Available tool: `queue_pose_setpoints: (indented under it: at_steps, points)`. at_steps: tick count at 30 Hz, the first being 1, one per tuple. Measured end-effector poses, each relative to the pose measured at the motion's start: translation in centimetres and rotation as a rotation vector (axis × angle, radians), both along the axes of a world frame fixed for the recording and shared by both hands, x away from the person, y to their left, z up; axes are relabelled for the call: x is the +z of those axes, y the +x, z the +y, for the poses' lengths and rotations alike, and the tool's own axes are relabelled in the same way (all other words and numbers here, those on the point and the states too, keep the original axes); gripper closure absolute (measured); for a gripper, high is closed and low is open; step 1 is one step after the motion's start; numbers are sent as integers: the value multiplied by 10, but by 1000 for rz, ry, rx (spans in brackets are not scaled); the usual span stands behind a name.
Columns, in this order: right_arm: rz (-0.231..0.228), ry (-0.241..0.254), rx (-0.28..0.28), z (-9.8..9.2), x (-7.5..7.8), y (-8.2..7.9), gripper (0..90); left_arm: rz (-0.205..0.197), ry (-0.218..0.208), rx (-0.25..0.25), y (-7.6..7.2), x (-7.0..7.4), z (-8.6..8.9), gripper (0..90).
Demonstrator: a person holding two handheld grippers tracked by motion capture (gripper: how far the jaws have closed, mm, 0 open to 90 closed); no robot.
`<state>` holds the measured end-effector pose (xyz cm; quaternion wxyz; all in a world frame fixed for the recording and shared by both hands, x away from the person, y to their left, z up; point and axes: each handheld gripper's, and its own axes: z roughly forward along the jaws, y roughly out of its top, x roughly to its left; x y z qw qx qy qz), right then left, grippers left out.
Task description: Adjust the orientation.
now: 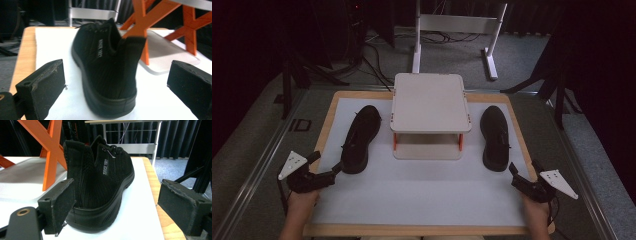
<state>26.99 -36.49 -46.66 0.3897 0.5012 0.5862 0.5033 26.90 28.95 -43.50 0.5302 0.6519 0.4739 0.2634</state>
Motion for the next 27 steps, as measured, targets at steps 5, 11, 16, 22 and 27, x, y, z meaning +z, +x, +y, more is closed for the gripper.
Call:
queue_pose_setpoints:
  at_steps: [5, 11, 16, 22, 27]
  points:
    - [6, 1, 6, 0, 0, 0, 137, 61, 56, -25, 14, 19, -3, 18]
    - [14, 3, 11, 0, 0, 1, 136, 154, 109, -70, 37, 39, -9, 18]
    - [22, 3, 13, 0, -1, 2, 137, 235, 159, -90, 56, 54, -16, 18]
    - [26, 0, 17, 1, -1, 3, 137, 310, 213, -68, 78, 71, -25, 18]
    - [33, 3, 17, 1, -1, 3, 137, 402, 264, -81, 100, 80, -36, 18]
